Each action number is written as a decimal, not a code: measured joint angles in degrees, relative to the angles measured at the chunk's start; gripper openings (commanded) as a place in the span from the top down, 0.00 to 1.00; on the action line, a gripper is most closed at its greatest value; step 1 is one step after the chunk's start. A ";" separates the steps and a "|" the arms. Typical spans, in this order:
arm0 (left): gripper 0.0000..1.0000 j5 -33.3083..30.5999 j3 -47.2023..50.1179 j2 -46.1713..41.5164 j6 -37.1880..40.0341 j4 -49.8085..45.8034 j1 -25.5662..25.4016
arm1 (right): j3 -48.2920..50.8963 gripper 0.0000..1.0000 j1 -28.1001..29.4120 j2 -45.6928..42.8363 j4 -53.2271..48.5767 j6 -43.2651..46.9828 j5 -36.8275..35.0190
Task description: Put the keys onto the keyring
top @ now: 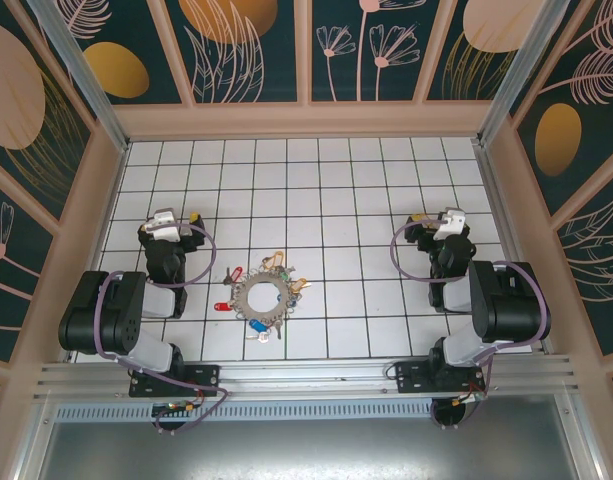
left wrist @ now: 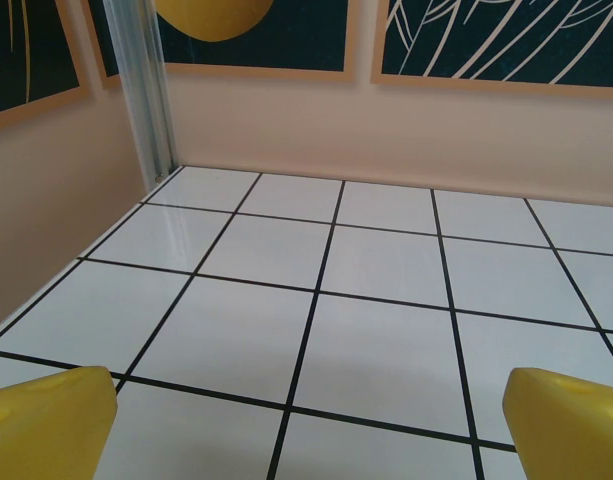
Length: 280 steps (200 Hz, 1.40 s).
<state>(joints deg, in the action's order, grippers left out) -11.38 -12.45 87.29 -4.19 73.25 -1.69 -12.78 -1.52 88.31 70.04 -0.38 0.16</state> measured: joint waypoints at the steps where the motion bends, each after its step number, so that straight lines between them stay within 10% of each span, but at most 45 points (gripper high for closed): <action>1: 0.01 0.00 0.00 0.00 0.00 0.02 0.00 | 0.00 0.01 0.00 0.00 0.00 0.00 0.00; 83: 0.01 -0.24 0.00 -0.02 -0.02 -0.07 0.00 | 0.00 0.01 -0.22 0.00 0.00 -0.07 0.22; 112: 0.01 -1.70 -4.74 -6.67 -1.09 -13.46 0.00 | 0.02 0.01 -1.07 -2.51 -2.64 -1.81 -2.19; 172: 0.01 1.51 -22.71 -25.05 -8.66 -39.71 0.00 | -23.76 0.01 -2.71 -23.82 -46.01 -13.73 -12.22; 210: 0.01 9.55 -27.10 -25.68 -17.20 -51.56 0.09 | -29.35 0.12 -1.95 -31.85 -65.66 -16.31 -4.24; 280: 0.01 15.52 -27.04 -18.58 -20.79 -65.51 0.09 | -27.67 0.26 41.38 -22.32 -79.01 -7.48 9.09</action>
<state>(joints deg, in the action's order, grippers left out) 4.14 -39.48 68.71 -24.97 7.75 -1.61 -40.45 39.86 66.00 -8.97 -7.86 9.26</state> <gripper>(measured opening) 0.988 0.741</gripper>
